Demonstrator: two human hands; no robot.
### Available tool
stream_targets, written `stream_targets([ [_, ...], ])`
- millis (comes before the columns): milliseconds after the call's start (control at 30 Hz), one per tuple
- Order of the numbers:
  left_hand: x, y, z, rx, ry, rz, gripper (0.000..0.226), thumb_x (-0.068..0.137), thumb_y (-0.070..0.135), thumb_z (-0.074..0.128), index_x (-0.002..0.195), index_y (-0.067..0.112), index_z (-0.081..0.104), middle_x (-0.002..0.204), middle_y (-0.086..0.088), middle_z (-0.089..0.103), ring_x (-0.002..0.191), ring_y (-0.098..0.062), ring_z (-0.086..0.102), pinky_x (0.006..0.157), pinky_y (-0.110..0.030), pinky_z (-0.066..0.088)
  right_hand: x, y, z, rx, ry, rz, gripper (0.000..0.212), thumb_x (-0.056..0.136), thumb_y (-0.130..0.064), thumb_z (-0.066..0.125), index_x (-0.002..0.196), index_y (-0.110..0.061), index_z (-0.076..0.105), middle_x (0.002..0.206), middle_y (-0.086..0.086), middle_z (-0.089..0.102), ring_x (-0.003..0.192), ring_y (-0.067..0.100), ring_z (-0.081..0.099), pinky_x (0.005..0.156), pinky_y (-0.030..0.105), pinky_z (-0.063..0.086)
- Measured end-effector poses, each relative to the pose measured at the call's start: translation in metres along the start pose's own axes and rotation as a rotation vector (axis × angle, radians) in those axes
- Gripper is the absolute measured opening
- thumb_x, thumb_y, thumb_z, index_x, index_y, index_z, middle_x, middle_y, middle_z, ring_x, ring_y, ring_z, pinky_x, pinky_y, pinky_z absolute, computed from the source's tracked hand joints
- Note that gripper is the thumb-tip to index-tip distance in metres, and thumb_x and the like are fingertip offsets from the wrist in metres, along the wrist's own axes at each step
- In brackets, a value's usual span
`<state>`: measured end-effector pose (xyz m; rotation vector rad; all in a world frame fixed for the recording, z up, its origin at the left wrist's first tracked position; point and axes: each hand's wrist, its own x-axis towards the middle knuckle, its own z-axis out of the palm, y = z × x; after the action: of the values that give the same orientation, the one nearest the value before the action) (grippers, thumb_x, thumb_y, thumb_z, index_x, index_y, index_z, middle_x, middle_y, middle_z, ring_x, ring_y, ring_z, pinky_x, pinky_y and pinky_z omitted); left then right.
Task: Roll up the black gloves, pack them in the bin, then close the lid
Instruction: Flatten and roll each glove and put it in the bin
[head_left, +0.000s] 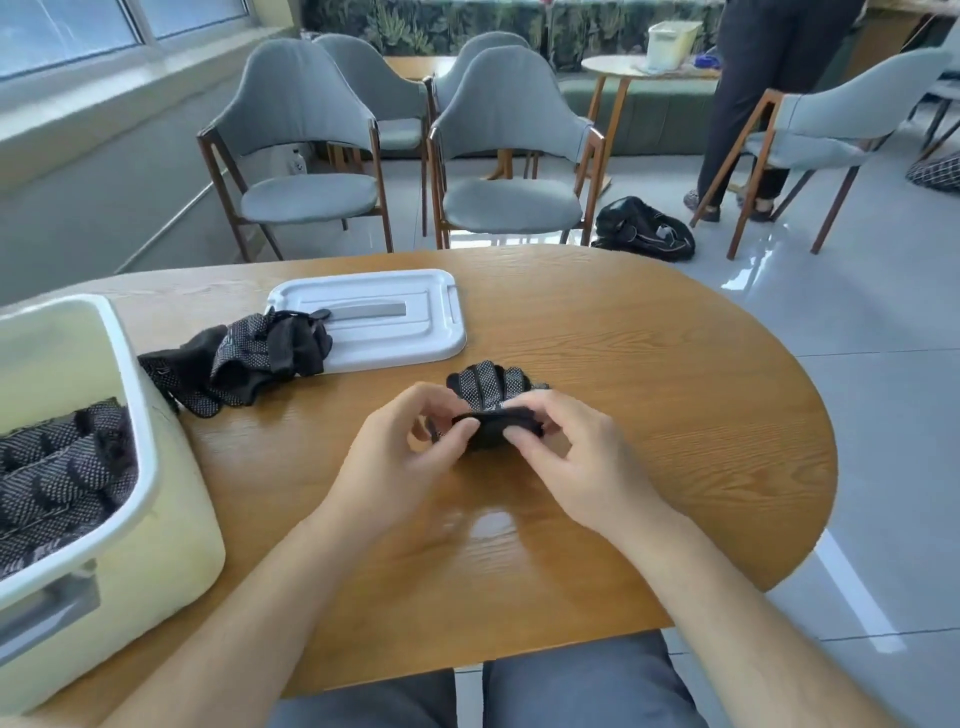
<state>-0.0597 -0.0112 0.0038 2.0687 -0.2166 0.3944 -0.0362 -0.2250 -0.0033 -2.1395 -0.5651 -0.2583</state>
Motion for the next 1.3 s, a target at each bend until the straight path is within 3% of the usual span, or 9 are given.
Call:
stream_targets([
  [67, 0.016, 0.016, -0.005, -0.217, 0.048, -0.072, 0.023, 0.087, 0.030, 0.078, 0.094, 0.026, 0.057, 0.089, 0.008, 0.069, 0.078, -0.015, 0.062, 0.071, -0.029, 0.050, 0.022, -0.013, -0.007, 0.143, 0.055, 0.081, 0.026, 0.095, -0.023, 0.072, 0.107, -0.040, 0.055, 0.096, -0.014, 0.073, 0.087, 0.002, 0.066, 0.077, 0.016, 0.048],
  [167, 0.041, 0.036, -0.015, -0.470, 0.084, -0.127, 0.036, 0.079, 0.038, 0.085, 0.088, 0.023, 0.053, 0.086, 0.005, 0.067, 0.077, -0.017, 0.062, 0.073, -0.042, 0.053, 0.054, -0.033, -0.021, 0.313, 0.147, 0.129, 0.031, 0.092, -0.019, 0.076, 0.095, -0.035, 0.049, 0.084, -0.012, 0.074, 0.074, 0.005, 0.067, 0.073, 0.030, 0.053],
  [500, 0.079, 0.068, -0.029, -0.570, 0.124, -0.096, 0.024, 0.090, 0.014, 0.076, 0.097, 0.017, 0.053, 0.089, -0.012, 0.066, 0.084, -0.033, 0.065, 0.078, -0.050, 0.055, 0.090, -0.057, -0.038, 0.414, 0.184, 0.167, 0.016, 0.089, -0.027, 0.079, 0.092, -0.029, 0.064, 0.093, 0.001, 0.077, 0.089, 0.021, 0.074, 0.085, 0.053, 0.060],
  [600, 0.079, 0.068, -0.029, -0.518, 0.143, -0.104, 0.024, 0.085, 0.025, 0.080, 0.092, 0.022, 0.057, 0.094, -0.021, 0.069, 0.093, -0.044, 0.067, 0.085, -0.055, 0.055, 0.091, -0.062, -0.038, 0.427, 0.205, 0.179, 0.015, 0.090, -0.026, 0.079, 0.093, -0.028, 0.064, 0.092, 0.000, 0.077, 0.088, 0.018, 0.074, 0.085, 0.049, 0.060],
  [767, 0.077, 0.065, -0.027, -0.428, 0.164, -0.099, 0.019, 0.085, 0.027, 0.080, 0.097, 0.024, 0.066, 0.097, -0.005, 0.072, 0.096, -0.033, 0.068, 0.094, -0.060, 0.053, 0.089, -0.066, -0.038, 0.431, 0.209, 0.186, 0.013, 0.091, -0.025, 0.077, 0.094, -0.026, 0.065, 0.093, 0.000, 0.078, 0.088, 0.016, 0.075, 0.084, 0.046, 0.061],
  [967, 0.079, 0.066, -0.027, -0.390, 0.184, -0.085, 0.010, 0.088, 0.031, 0.076, 0.091, 0.029, 0.066, 0.096, -0.005, 0.072, 0.096, -0.036, 0.067, 0.090, -0.058, 0.055, 0.089, -0.068, -0.041, 0.393, 0.201, 0.142, 0.011, 0.095, -0.027, 0.073, 0.096, -0.029, 0.062, 0.086, -0.003, 0.078, 0.078, 0.013, 0.075, 0.065, 0.033, 0.059],
  [1067, 0.078, 0.068, -0.026, -0.373, 0.184, -0.072, 0.007, 0.094, 0.020, 0.072, 0.093, 0.021, 0.065, 0.093, -0.004, 0.072, 0.091, -0.030, 0.069, 0.082, -0.049, 0.057, 0.087, -0.066, -0.042, 0.299, 0.193, 0.113, 0.009, 0.097, -0.033, 0.070, 0.099, -0.032, 0.061, 0.082, -0.005, 0.078, 0.075, 0.011, 0.075, 0.065, 0.035, 0.060],
  [1200, 0.076, 0.070, -0.025, -0.379, 0.173, -0.082, 0.005, 0.097, 0.016, 0.067, 0.095, 0.018, 0.063, 0.091, -0.005, 0.073, 0.088, -0.029, 0.069, 0.077, -0.044, 0.057, 0.085, -0.064, -0.042, 0.223, 0.206, 0.071, 0.012, 0.096, -0.033, 0.071, 0.102, -0.033, 0.061, 0.082, -0.007, 0.076, 0.068, 0.003, 0.068, 0.058, 0.020, 0.050],
  [1300, 0.074, 0.071, -0.025, -0.391, 0.175, -0.076, 0.006, 0.098, 0.013, 0.065, 0.096, 0.017, 0.060, 0.087, 0.000, 0.071, 0.082, -0.021, 0.069, 0.071, -0.033, 0.058, 0.085, -0.065, -0.044, 0.235, 0.199, 0.087, 0.036, 0.092, -0.030, 0.076, 0.122, -0.033, 0.056, 0.090, -0.010, 0.075, 0.064, 0.000, 0.056, 0.062, 0.014, 0.044],
])
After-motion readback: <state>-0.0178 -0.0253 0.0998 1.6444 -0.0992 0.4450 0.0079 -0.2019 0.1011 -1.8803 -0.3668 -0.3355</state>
